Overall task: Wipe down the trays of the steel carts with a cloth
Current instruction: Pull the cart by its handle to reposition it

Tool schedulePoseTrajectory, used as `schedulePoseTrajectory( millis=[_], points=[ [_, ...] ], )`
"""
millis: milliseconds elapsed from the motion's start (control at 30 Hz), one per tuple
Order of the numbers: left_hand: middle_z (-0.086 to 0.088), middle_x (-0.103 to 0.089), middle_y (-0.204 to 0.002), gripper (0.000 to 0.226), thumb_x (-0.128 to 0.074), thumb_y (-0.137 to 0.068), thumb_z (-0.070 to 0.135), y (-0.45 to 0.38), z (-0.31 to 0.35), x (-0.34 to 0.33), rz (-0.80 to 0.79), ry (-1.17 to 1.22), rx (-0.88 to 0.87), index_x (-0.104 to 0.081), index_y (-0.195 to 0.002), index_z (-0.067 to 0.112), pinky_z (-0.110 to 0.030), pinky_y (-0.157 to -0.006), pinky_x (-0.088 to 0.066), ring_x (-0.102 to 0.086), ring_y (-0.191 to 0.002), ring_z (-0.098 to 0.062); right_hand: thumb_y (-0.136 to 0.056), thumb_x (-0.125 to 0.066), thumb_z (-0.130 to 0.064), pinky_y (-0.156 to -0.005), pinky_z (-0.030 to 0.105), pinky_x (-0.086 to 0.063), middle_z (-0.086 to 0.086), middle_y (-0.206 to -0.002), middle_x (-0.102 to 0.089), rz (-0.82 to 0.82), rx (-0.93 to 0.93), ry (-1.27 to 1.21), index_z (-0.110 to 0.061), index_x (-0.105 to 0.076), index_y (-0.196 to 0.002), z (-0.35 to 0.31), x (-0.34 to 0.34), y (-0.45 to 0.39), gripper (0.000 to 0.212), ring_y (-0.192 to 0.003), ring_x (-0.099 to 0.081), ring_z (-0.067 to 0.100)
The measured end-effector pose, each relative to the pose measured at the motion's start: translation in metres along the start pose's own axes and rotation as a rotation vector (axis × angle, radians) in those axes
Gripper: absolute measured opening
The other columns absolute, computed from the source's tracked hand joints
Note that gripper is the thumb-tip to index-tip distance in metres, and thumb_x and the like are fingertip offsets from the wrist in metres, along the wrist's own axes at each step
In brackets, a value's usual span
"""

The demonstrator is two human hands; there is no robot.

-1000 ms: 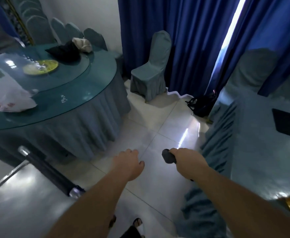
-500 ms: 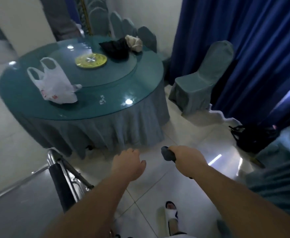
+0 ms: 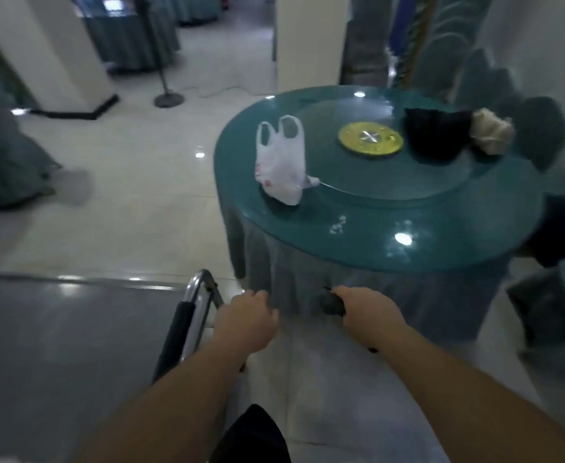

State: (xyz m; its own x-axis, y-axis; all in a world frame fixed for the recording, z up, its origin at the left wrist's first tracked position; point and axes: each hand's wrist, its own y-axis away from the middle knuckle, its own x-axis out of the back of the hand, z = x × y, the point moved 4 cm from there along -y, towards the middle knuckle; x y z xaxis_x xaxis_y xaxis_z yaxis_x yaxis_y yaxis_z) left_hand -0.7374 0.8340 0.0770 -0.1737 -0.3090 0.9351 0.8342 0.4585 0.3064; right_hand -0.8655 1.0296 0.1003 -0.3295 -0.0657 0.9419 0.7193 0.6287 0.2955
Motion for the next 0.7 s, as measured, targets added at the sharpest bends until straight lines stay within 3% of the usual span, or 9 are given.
schedulePoseTrajectory(
  millis=[67, 167, 233, 333, 533, 633, 700],
  points=[
    [-0.006, -0.06, -0.133, 0.047, -0.04, -0.099, 0.052, -0.015, -0.029, 0.013, 0.035, 0.041, 0.103, -0.058, -0.132, 0.023, -0.047, -0.101, -0.05, -0.059, -0.125, -0.031, -0.092, -0.051, -0.02, -0.073, 0.036, -0.049, -0.001, -0.118, -0.067, -0.022, 0.094, 0.008, -0.038, -0.051, -0.132, -0.024, 0.006, -0.04, 0.044, -0.099, -0.065, 0.027],
    [-0.006, -0.061, -0.129, 0.04, -0.045, -0.099, 0.05, -0.042, -0.076, 0.029, 0.09, 0.094, 0.241, -0.062, -0.125, 0.023, -0.046, -0.099, -0.053, -0.061, -0.118, -0.029, -0.091, -0.056, -0.021, -0.069, 0.035, -0.044, -0.002, -0.115, -0.065, -0.052, 0.247, 0.031, -0.037, -0.052, -0.128, -0.067, 0.015, -0.102, 0.04, -0.095, -0.062, 0.025],
    [-0.004, -0.061, -0.125, 0.038, -0.046, -0.101, 0.048, -0.063, -0.103, 0.035, 0.108, 0.115, 0.308, -0.061, -0.125, 0.022, -0.045, -0.098, -0.053, -0.061, -0.114, -0.028, -0.089, -0.059, -0.019, -0.069, 0.036, -0.043, -0.002, -0.115, -0.064, -0.064, 0.318, 0.058, -0.038, -0.049, -0.131, -0.097, 0.021, -0.145, 0.047, -0.09, -0.058, 0.024],
    [-0.006, -0.062, -0.13, 0.042, -0.042, -0.104, 0.047, -0.097, -0.137, 0.042, 0.123, 0.101, 0.372, -0.059, -0.132, 0.02, -0.043, -0.099, -0.051, -0.059, -0.118, -0.028, -0.092, -0.055, -0.016, -0.074, 0.039, -0.049, -0.002, -0.121, -0.064, -0.05, 0.393, 0.097, -0.039, -0.046, -0.14, -0.144, 0.028, -0.204, 0.054, -0.1, -0.063, 0.027],
    [-0.007, -0.058, -0.137, 0.047, -0.04, -0.105, 0.047, -0.135, -0.212, 0.065, 0.091, 0.15, 0.47, -0.053, -0.14, 0.019, -0.043, -0.101, -0.048, -0.055, -0.125, -0.028, -0.093, -0.053, -0.011, -0.075, 0.035, -0.047, -0.003, -0.121, -0.064, -0.107, 0.56, 0.228, -0.032, -0.052, -0.135, -0.231, 0.041, -0.291, 0.047, -0.103, -0.064, 0.023],
    [-0.006, -0.059, -0.135, 0.046, -0.04, -0.104, 0.048, -0.136, -0.253, 0.071, 0.101, 0.156, 0.58, -0.054, -0.137, 0.02, -0.042, -0.099, -0.046, -0.056, -0.124, -0.028, -0.093, -0.053, -0.011, -0.07, 0.035, -0.042, -0.002, -0.115, -0.063, -0.159, 0.644, 0.281, -0.029, -0.053, -0.131, -0.28, 0.04, -0.325, 0.042, -0.091, -0.058, 0.023],
    [-0.006, -0.058, -0.138, 0.047, -0.039, -0.104, 0.049, -0.131, -0.278, 0.069, 0.102, 0.195, 0.675, -0.054, -0.139, 0.021, -0.044, -0.102, -0.045, -0.056, -0.126, -0.028, -0.094, -0.052, -0.012, -0.071, 0.035, -0.043, -0.003, -0.107, -0.061, -0.191, 0.722, 0.321, -0.029, -0.053, -0.126, -0.318, 0.034, -0.344, 0.036, -0.094, -0.06, 0.023]
  ],
)
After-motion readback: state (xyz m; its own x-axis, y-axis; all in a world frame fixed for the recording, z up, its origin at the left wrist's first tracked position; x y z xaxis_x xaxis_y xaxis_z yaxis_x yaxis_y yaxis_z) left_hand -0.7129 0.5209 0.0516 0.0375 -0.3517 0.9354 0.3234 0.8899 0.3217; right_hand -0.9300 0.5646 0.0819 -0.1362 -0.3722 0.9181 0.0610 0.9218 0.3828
